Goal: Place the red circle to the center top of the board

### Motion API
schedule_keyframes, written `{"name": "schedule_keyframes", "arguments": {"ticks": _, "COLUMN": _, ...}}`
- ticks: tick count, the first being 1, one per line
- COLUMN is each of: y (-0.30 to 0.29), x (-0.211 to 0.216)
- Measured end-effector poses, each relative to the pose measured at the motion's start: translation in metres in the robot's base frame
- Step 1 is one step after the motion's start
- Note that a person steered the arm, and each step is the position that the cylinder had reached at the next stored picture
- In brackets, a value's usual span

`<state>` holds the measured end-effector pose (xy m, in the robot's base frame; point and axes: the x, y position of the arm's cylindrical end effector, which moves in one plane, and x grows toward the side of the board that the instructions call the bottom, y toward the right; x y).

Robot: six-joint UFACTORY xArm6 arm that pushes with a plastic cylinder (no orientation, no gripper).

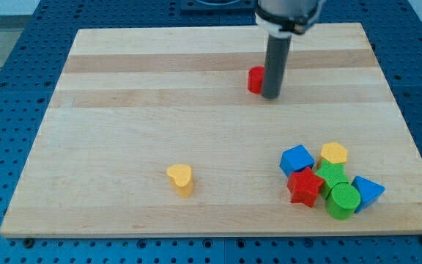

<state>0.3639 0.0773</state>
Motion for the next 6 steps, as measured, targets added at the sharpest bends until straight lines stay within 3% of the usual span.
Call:
{"name": "schedule_keyframes", "arguments": {"ticks": 2, "y": -0.077, "x": -0.087}}
{"name": "schedule_keyframes", "arguments": {"ticks": 3, "y": -0.077, "x": -0.103}}
{"name": "schedule_keyframes", "arguments": {"ticks": 4, "y": -0.016, "x": -0.054}}
{"name": "schedule_keyframes", "arguments": {"ticks": 6, "y": 0.137, "x": 0.107}}
